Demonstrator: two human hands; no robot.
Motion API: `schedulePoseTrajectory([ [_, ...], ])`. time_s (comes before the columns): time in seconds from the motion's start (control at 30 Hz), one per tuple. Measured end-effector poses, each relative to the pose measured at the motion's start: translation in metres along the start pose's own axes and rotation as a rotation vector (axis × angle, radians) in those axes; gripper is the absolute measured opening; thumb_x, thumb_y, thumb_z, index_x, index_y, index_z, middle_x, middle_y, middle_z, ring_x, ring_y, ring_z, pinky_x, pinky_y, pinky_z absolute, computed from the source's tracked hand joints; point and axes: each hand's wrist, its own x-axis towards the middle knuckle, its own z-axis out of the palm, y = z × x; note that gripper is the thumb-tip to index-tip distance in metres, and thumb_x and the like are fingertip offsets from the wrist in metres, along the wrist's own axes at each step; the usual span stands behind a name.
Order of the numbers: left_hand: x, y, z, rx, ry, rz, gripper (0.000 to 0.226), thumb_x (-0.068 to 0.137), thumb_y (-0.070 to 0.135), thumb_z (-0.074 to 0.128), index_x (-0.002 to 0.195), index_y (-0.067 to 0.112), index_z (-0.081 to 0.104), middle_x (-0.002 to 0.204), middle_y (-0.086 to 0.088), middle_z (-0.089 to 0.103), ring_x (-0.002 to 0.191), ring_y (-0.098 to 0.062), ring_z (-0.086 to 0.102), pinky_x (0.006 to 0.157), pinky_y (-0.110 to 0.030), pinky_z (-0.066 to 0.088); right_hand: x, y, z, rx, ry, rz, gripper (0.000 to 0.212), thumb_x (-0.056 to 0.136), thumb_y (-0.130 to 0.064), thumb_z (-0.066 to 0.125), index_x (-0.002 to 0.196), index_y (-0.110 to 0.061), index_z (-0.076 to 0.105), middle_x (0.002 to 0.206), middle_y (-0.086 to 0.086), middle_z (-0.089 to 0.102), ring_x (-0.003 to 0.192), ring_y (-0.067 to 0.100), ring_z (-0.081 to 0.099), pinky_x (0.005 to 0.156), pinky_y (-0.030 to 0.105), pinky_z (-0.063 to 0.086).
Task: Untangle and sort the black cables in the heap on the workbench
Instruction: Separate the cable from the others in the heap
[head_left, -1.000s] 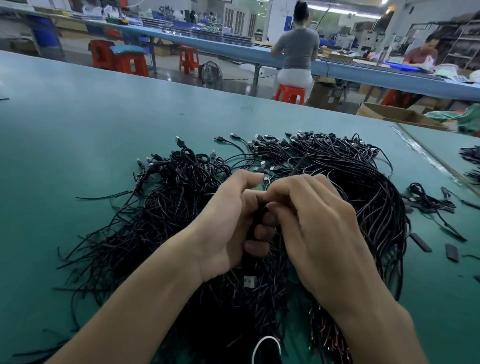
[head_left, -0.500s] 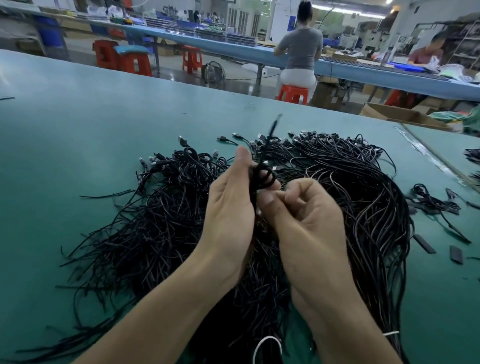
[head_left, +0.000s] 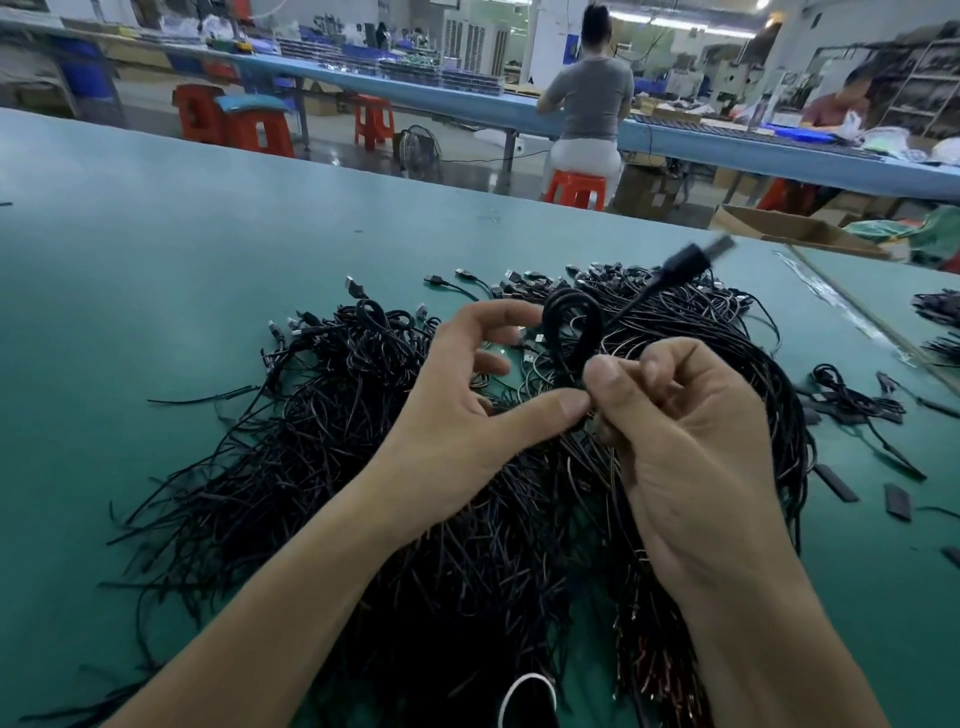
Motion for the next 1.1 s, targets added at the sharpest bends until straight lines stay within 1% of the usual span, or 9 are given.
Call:
schedulePoseTrajectory([
  [0.13,0.000,0.000,0.002,-0.076,-0.045,0.015,0.045,0.073,0.036,0.085,0.105,0.026,0.056,0.069,0.011,0.059,0.058,-0.006,0.048,0.054,-0.020,0.043,0.000,0.003,-0.001,-0.085,-0.034,-0.081,0.031,0.088,0.005,0.065,0.074,-0.014,0.045,0.063,-0.010,0.063,0.059,-0.001,0.057,0.062,0.012,0.048],
  [0.23,-0.002,0.002,0.003,-0.087,-0.019,0.044,0.026,0.082,0.018,0.079,0.092,0.020,0.055,0.063,0.001,0.064,0.044,-0.014,0.054,0.041,-0.023,0.044,0.000,0.005,0.000,-0.137,-0.076,-0.077,0.027,0.086,0.003,0.066,0.075,-0.012,0.047,0.068,-0.007,0.067,0.064,0.001,0.062,0.064,0.014,0.051],
  [0.3,-0.002,0.001,0.002,-0.120,0.044,0.049,0.024,0.084,0.001,0.074,0.087,0.018,0.057,0.063,-0.008,0.062,0.048,-0.022,0.057,0.040,-0.037,0.050,0.000,0.007,0.001,-0.224,-0.094,-0.091,0.029,0.085,0.001,0.070,0.073,-0.015,0.048,0.071,-0.006,0.068,0.068,0.002,0.063,0.067,0.016,0.053],
  [0.37,-0.001,0.003,0.003,-0.092,0.109,0.049,0.029,0.083,-0.007,0.073,0.087,0.019,0.060,0.070,-0.017,0.064,0.056,-0.023,0.060,0.052,-0.047,0.056,-0.002,0.009,0.002,-0.272,-0.101,-0.095,0.032,0.085,0.000,0.071,0.071,-0.018,0.049,0.073,-0.006,0.069,0.070,0.003,0.064,0.070,0.018,0.055],
  [0.53,0.001,0.003,0.002,-0.314,0.079,-0.054,0.029,0.097,-0.002,0.052,0.091,0.017,0.074,0.093,-0.008,0.077,0.093,-0.023,0.074,0.083,-0.031,0.058,0.000,0.016,-0.001,-0.288,-0.123,-0.071,0.033,0.086,0.000,0.071,0.071,-0.019,0.049,0.073,-0.007,0.069,0.073,0.001,0.064,0.074,0.019,0.054],
  [0.7,0.003,0.006,0.003,-0.539,-0.027,-0.195,0.036,0.083,0.020,0.044,0.087,0.015,0.080,0.095,-0.013,0.075,0.093,-0.020,0.071,0.083,-0.031,0.056,0.002,0.024,-0.003,-0.382,-0.079,-0.076,0.039,0.085,0.001,0.073,0.069,-0.027,0.051,0.070,0.004,0.064,0.068,0.017,0.058,0.068,0.036,0.054],
  [0.87,0.001,0.004,0.005,-0.475,0.019,-0.175,0.037,0.087,0.044,0.054,0.074,0.019,0.078,0.095,-0.004,0.074,0.101,-0.017,0.066,0.104,-0.044,0.045,0.002,0.030,-0.002,-0.385,-0.080,-0.075,0.039,0.086,-0.002,0.073,0.068,-0.030,0.052,0.071,0.001,0.065,0.068,0.014,0.058,0.067,0.036,0.055],
  [0.97,-0.002,0.007,0.005,-0.380,-0.006,-0.133,0.019,0.074,0.040,0.074,0.066,0.023,0.076,0.112,0.001,0.071,0.112,-0.009,0.063,0.097,-0.028,0.049,0.004,0.032,-0.006,-0.308,-0.014,-0.080,0.034,0.085,-0.003,0.073,0.070,-0.024,0.050,0.069,-0.005,0.067,0.067,0.006,0.063,0.065,0.022,0.053],
  [1.1,-0.005,0.002,0.005,-0.055,0.010,-0.108,0.019,0.064,0.042,0.084,0.079,0.033,0.076,0.114,0.014,0.062,0.103,0.002,0.059,0.085,-0.016,0.045,0.008,0.031,-0.013,-0.308,0.076,-0.114,0.035,0.087,-0.002,0.072,0.071,-0.019,0.046,0.070,-0.007,0.068,0.067,0.002,0.063,0.065,0.018,0.052],
])
